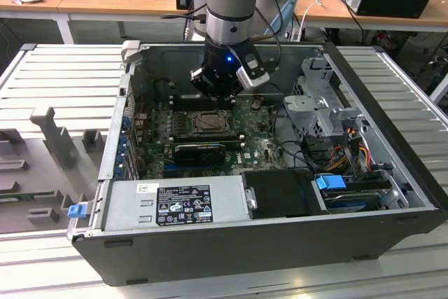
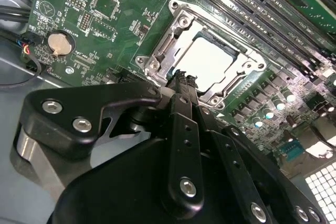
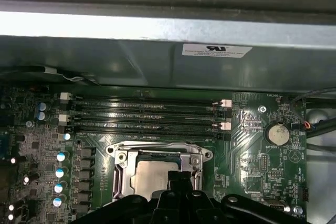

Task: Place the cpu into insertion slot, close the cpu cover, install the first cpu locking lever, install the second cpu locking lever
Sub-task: 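Install the second cpu locking lever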

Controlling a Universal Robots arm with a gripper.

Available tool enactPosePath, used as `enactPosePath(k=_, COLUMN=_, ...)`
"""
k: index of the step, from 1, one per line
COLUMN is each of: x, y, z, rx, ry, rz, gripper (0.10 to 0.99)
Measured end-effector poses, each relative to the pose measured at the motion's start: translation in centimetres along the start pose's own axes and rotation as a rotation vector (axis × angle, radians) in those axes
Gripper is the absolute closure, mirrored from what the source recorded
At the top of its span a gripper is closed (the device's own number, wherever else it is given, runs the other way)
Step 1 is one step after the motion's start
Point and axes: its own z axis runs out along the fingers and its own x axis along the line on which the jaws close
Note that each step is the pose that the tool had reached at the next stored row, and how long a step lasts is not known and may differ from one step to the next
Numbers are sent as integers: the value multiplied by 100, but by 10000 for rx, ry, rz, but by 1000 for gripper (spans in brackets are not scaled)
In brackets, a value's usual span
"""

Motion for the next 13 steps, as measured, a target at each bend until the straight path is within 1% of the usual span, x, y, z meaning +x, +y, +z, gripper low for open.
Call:
enactPosePath(k=4, x=4, y=-72, z=-7, rx=2, ry=1, rz=2, gripper=980)
enactPosePath(k=9, x=9, y=-230, z=-21, rx=2, ry=2, rz=2, gripper=980)
enactPosePath(k=11, x=11, y=-259, z=-24, rx=1, ry=1, rz=2, gripper=980)
enactPosePath(k=13, x=12, y=-262, z=-48, rx=5, ry=2, rz=4, gripper=980)
